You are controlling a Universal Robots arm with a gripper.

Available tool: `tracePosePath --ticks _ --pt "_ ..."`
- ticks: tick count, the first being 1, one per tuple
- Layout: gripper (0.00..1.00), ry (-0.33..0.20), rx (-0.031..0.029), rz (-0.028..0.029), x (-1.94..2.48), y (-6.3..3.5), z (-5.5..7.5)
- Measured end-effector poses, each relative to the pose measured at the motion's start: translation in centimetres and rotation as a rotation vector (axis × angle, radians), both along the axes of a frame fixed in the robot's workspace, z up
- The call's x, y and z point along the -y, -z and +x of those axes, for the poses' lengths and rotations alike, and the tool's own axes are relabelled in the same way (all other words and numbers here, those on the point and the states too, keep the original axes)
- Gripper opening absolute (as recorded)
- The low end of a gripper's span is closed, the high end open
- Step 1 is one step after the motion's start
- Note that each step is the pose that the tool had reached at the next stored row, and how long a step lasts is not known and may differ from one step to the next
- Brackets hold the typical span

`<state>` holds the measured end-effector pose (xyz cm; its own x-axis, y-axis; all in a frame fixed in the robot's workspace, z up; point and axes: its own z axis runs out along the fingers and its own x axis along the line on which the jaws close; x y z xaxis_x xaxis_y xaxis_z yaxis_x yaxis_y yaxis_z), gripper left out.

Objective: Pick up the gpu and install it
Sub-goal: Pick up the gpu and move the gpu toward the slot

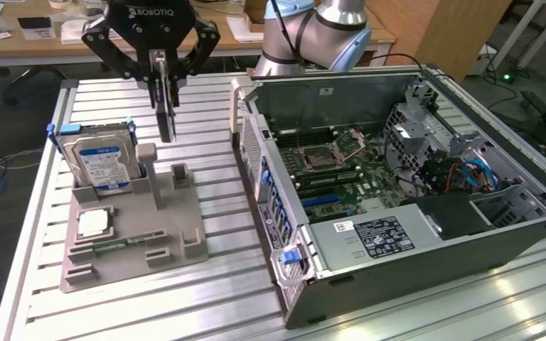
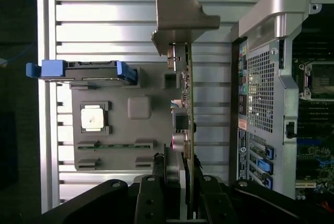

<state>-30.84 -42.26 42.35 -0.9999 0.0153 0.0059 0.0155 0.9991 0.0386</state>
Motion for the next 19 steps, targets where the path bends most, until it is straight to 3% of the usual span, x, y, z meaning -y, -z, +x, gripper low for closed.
tracePosePath --ticks 19 --pt "0.28 0.0 0.0001 0.0 0.0 0.0 2.7"
